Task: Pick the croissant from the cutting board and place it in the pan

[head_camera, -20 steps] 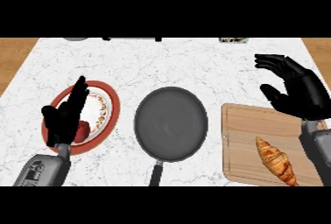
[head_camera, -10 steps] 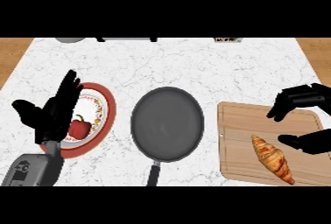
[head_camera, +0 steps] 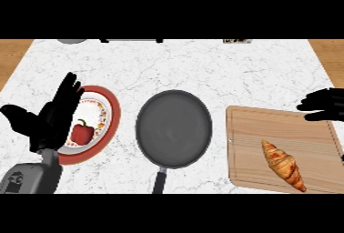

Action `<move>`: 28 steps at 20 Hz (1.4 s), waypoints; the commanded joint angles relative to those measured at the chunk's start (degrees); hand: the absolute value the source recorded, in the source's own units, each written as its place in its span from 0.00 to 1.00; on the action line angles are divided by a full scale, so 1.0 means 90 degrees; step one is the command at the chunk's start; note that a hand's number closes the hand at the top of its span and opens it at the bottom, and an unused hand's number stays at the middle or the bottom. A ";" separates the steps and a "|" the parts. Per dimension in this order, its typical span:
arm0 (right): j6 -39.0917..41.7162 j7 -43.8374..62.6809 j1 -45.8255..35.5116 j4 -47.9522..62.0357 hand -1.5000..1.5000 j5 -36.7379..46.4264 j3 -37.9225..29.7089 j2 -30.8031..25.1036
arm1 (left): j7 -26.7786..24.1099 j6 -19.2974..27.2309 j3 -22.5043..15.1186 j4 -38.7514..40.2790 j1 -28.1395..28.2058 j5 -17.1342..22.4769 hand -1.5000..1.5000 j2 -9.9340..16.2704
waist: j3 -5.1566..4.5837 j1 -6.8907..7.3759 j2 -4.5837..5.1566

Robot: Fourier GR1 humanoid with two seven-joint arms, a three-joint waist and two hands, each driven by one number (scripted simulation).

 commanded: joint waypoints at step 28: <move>0.0574 0.2170 0.0408 -0.2889 0.00 0.6049 0.2120 -0.0607 | 0.0184 -0.0154 0.0197 -0.0268 0.0151 -0.0136 0.50 -0.0206 | -0.0008 -0.0072 -0.0008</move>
